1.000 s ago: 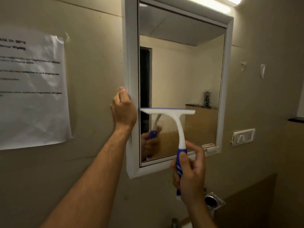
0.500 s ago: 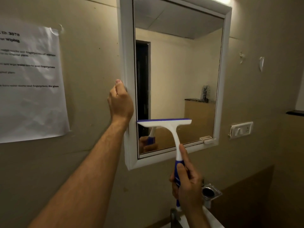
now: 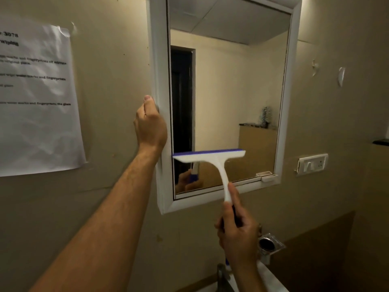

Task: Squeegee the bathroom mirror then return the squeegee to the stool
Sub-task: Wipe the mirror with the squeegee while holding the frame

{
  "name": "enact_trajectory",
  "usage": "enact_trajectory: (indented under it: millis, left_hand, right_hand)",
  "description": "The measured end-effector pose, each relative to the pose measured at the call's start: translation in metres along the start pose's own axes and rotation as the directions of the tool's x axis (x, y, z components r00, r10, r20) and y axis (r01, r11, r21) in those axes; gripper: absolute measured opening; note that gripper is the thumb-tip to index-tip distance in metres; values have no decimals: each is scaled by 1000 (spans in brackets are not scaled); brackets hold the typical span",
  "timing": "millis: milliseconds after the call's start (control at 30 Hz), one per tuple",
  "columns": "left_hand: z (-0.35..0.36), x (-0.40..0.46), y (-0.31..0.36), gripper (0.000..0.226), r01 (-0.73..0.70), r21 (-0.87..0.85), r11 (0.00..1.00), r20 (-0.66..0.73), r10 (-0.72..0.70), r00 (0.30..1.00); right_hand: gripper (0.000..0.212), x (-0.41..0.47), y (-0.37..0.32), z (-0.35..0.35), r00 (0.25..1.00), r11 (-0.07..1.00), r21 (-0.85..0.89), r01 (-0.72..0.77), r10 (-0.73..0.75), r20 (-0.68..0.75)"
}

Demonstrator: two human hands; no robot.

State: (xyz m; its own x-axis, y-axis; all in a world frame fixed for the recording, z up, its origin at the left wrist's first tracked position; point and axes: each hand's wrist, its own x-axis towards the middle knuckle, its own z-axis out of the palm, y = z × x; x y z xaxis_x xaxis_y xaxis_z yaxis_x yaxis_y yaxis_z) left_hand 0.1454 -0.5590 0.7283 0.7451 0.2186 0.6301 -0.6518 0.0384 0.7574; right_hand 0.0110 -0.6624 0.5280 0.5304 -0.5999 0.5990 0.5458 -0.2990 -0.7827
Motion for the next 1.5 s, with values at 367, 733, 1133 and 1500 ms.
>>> enact_trajectory:
  millis: [367, 733, 1133, 1500]
  left_hand:
    - [-4, -23, 6, 44, -13, 13, 1000, 0, 13, 1000]
    - [-13, -53, -42, 42, 101, 27, 995, 11, -102, 995]
    - [-16, -57, -52, 37, 117, 12, 993, 43, -117, 992]
    - [-17, -56, -54, 40, 105, -10, 994, 41, -105, 994]
  right_hand:
    - [45, 35, -35, 2, 993, 996, -61, 59, -52, 109]
    - [48, -31, 22, -9, 999, 990, -134, -48, 49, 7]
    - [45, -16, 14, -7, 1000, 988, -154, 11, -10, 11]
    - [43, 14, -16, 2, 999, 984, -171, 53, -54, -5]
